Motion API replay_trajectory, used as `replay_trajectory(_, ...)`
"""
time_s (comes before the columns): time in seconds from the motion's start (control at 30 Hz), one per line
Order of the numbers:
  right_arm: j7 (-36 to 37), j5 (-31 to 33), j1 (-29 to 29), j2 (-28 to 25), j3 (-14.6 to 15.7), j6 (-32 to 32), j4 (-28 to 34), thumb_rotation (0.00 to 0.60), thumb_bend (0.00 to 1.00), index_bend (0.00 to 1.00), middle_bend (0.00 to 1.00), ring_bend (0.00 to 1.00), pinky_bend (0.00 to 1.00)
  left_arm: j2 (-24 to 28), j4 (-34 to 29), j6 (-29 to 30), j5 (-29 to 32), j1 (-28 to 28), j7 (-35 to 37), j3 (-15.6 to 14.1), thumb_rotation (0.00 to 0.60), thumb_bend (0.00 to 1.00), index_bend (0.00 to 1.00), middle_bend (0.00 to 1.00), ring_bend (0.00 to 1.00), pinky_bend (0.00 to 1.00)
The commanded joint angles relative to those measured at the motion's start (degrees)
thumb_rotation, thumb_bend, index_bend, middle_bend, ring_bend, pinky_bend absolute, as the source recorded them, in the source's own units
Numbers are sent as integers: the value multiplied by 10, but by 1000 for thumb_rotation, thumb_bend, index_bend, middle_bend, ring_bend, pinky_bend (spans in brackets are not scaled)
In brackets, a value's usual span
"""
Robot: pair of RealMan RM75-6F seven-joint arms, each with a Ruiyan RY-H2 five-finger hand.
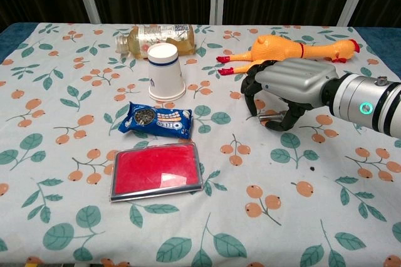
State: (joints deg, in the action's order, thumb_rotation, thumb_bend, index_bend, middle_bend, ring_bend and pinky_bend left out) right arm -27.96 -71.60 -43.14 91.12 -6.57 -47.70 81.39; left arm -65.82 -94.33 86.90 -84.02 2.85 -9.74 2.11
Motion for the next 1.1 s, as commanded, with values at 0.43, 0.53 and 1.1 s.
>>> replay_trajectory(0.43, 7, 9, -4, 13, 5, -11, -19, 600, 255, 525, 209, 0, 8, -2, 6, -2, 0, -1, 8, 0, 600, 0, 175, 119, 0, 0)
replay_trajectory(0.53, 7, 12, -7, 15, 5, -9, -21, 600, 254, 524, 209, 0, 7, -3, 7, -1, 1, -1, 9, 0, 600, 0, 175, 119, 0, 0)
replay_trajectory(1.1, 66, 15, 4, -19, 0, -22, 18, 600, 354, 536, 222, 0, 7, -5, 13, -4, 1, -1, 14, 0, 600, 0, 175, 119, 0, 0)
